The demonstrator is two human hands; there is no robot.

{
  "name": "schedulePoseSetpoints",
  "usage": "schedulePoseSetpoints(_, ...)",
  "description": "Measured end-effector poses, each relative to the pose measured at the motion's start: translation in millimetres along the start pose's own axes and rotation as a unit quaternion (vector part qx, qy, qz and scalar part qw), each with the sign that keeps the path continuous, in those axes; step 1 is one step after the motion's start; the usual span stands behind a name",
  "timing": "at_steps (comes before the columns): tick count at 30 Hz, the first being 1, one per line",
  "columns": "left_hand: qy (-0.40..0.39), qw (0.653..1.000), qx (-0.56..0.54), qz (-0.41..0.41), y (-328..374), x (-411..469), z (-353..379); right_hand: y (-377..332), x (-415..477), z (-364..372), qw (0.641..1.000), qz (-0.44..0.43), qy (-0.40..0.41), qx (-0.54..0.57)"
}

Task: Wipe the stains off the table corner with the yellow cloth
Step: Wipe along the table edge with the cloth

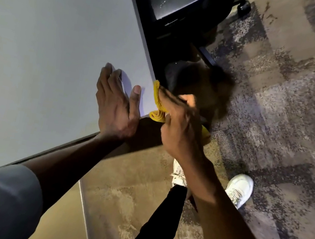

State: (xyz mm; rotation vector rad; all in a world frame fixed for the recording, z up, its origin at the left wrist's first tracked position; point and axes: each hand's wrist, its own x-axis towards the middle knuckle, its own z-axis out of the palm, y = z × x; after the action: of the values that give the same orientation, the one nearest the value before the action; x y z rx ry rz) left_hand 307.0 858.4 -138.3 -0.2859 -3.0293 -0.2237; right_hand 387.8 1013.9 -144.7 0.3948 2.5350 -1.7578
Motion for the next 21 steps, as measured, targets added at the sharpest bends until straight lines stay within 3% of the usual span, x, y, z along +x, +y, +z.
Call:
schedulePoseSetpoints(7, 0.004, 1.0, 0.005, -0.005, 2, 0, 1, 3, -51, 3, 0.999, 0.042, -0.012, 0.008)
schedulePoseSetpoints(13, -0.002, 1.0, -0.001, -0.005, 1, 1, 1, 8, 22, -12, 0.997, -0.043, -0.04, -0.048)
schedulePoseSetpoints(21, -0.005, 1.0, 0.0, -0.003, -1, 1, 2, 13, -41, -5, 0.996, -0.044, -0.053, -0.062)
